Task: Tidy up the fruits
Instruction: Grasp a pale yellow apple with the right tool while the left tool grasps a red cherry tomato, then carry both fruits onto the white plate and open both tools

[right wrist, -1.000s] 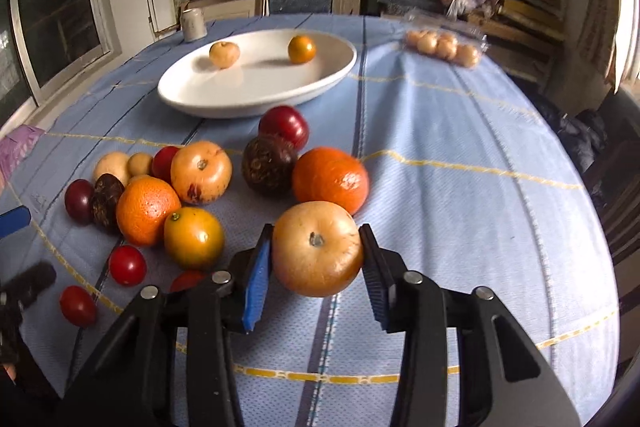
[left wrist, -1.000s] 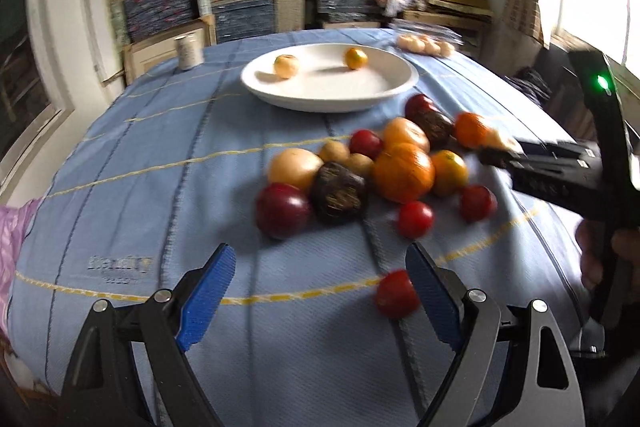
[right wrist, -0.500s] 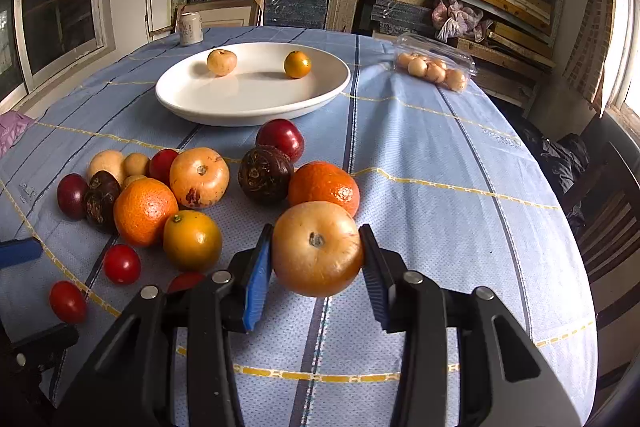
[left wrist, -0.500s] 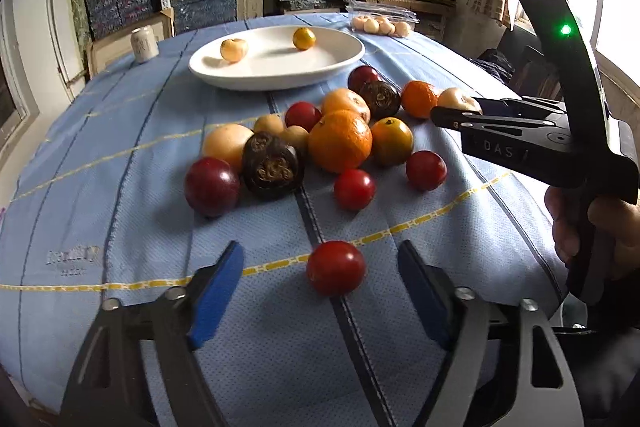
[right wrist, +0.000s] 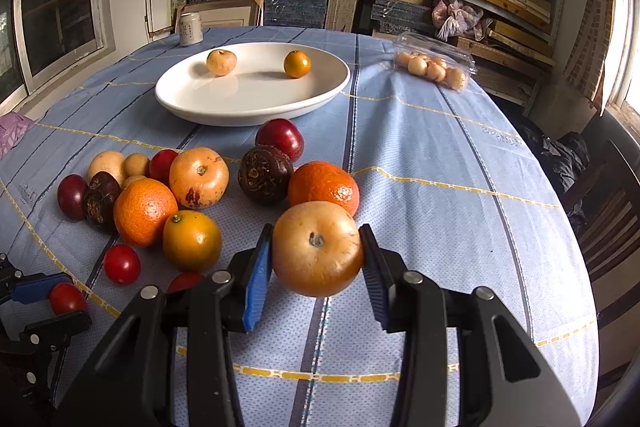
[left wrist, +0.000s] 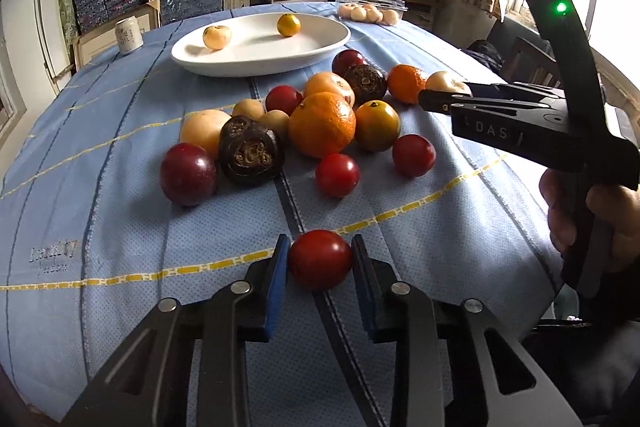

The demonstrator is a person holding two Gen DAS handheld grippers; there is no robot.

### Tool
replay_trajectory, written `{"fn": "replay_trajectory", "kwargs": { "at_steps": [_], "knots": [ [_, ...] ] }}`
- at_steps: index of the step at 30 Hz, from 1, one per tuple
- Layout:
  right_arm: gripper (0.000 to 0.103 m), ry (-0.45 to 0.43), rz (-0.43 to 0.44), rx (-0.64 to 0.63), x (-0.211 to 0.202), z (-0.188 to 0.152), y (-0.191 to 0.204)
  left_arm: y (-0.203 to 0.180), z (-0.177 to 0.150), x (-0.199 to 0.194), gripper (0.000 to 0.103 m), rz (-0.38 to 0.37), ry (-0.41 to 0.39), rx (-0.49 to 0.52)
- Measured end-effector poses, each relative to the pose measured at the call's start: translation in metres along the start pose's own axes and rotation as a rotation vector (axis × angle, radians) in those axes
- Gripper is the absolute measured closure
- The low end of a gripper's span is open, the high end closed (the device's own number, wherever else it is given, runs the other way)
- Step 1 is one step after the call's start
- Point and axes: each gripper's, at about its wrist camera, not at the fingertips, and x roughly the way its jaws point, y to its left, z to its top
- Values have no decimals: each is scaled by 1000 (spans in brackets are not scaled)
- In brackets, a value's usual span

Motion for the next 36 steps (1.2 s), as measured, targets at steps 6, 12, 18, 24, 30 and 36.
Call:
{"fn": "replay_trajectory", "kwargs": {
  "at_steps": [6, 12, 18, 24, 30, 36],
  "knots": [
    [62, -16, 6, -8, -2, 0, 1, 6, 2, -2, 72, 25, -14, -27],
    [62, -63, 34, -29, -12, -1, 5, 16, 12, -10, 72, 57, -55, -65],
    [62, -62, 78, -16, -21, -2, 3, 24, 21, -16, 72, 72, -85, -95],
    [62, -76, 143, -3, -38, 5, 0, 31, 33, -23, 72, 97, -111, -109],
    [62, -123, 190, -15, -54, 49, -11, 47, 77, -33, 72, 108, -174, -124],
    [62, -131, 186, -33, -42, 101, -21, 62, 137, -28, 72, 130, -225, -121]
  ]
}}
